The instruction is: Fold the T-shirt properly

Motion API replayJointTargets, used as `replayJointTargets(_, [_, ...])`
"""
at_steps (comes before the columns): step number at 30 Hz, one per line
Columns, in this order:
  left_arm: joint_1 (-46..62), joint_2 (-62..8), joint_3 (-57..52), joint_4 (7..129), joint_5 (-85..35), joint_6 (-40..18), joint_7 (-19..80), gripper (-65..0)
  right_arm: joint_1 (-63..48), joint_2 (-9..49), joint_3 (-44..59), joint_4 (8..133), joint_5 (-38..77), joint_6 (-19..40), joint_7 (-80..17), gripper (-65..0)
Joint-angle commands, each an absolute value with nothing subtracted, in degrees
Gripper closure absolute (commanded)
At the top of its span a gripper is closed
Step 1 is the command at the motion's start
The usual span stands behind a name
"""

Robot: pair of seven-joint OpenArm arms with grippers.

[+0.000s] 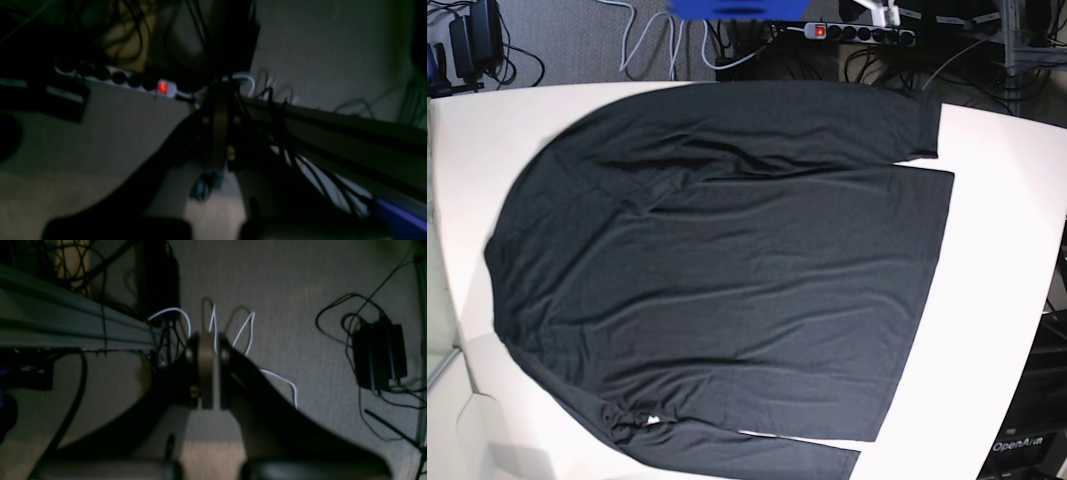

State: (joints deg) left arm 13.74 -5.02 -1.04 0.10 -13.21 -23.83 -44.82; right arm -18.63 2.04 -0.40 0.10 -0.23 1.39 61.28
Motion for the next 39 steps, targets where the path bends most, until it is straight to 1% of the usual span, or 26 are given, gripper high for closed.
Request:
replayJointTargets(1, [15.3, -5.2, -1.1, 0.0, -13.3, -24.0, -47.3, 0.0, -19.8, 2.2, -0.4, 0.0, -0.3, 0.6, 63.2, 0.0])
replayJointTargets(5, [18.0, -5.1, -1.2, 0.0, -13.5, -23.9, -53.1, 0.0, -20.4, 2.2, -0.4, 0.0, -0.3, 0.6, 64.5, 0.0])
replayJointTargets(9, [18.9, -5.4, -1.2, 0.0, -13.9, -23.9, -53.8, 0.0, -20.6, 2.2, -0.4, 0.0, -0.3, 0.6, 64.9, 0.0])
replayJointTargets(11, [19.2, -5.5, -1.2, 0.0, -16.6, -23.9, -55.1, 0.0, -20.7, 2.2, -0.4, 0.0, -0.3, 0.6, 66.9, 0.0])
replayJointTargets(15, [20.5, -5.5, -1.2, 0.0, -19.8, -23.9, -60.9, 0.0, -22.0, 2.2, -0.4, 0.0, -0.3, 0.5, 71.2, 0.0])
replayJointTargets(20, [20.6, -5.5, -1.2, 0.0, -20.4, -23.9, -67.6, 0.0, -23.5, 2.7, -0.4, 0.0, -0.3, 0.5, 76.5, 0.0])
replayJointTargets(24, [16.8, -5.0, -1.3, 0.0, -20.4, -23.9, -75.7, 0.0, -23.9, 2.9, -0.4, 0.0, -0.3, 0.5, 78.7, 0.0])
replayJointTargets(30, [7.6, -4.3, -0.9, 0.0, -24.1, -24.5, -75.4, 0.0, -24.6, 3.6, -0.4, 0.0, -0.3, 0.5, 78.8, 0.0])
replayJointTargets(39, [7.3, -4.3, -0.7, 0.0, -23.8, -24.6, -75.4, 0.0, -28.5, 4.9, -0.2, 6.6, -0.3, 0.5, 78.8, 0.0])
